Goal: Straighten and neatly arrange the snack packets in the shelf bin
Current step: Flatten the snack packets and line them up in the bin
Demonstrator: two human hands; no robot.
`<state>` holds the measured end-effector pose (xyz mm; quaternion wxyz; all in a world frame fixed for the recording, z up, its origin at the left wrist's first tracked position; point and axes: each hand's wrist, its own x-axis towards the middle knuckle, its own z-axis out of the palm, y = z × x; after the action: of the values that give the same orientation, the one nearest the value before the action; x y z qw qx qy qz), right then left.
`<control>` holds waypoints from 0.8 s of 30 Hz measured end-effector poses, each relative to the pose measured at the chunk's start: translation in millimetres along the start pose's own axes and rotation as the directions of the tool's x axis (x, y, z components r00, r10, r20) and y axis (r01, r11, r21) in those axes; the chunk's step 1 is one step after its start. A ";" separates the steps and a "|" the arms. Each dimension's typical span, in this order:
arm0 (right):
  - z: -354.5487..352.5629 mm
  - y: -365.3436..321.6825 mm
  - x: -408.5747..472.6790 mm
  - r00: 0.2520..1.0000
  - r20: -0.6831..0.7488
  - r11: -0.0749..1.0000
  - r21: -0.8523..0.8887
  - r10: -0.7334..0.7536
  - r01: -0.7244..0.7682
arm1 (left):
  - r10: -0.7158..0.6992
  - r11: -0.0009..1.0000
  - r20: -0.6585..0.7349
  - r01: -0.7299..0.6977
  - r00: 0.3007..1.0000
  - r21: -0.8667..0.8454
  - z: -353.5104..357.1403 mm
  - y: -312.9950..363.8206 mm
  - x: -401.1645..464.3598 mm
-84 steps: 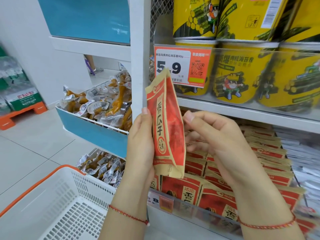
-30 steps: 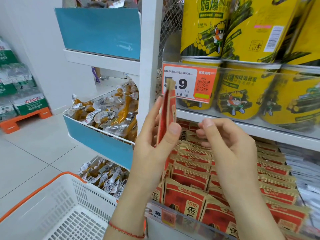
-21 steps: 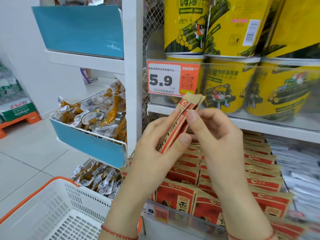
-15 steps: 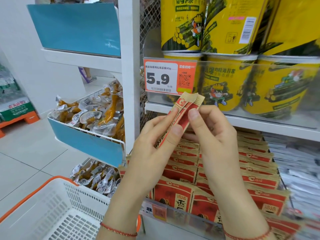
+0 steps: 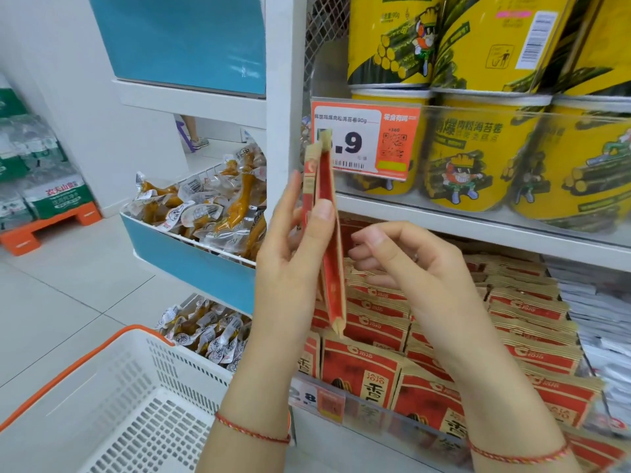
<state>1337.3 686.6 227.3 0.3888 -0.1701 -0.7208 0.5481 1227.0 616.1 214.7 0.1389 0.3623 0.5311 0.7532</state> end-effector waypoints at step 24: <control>-3.6 6.5 -2.9 0.986 0.165 0.962 -0.273 0.033 0.013 | -0.107 0.981 -0.296 0.052 0.949 -0.189 -13.6 -7.6 6.6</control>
<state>1340.7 689.3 220.5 0.2967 -0.1790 -0.8188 0.4577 1211.6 613.5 208.2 0.1176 0.2059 0.4906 0.8385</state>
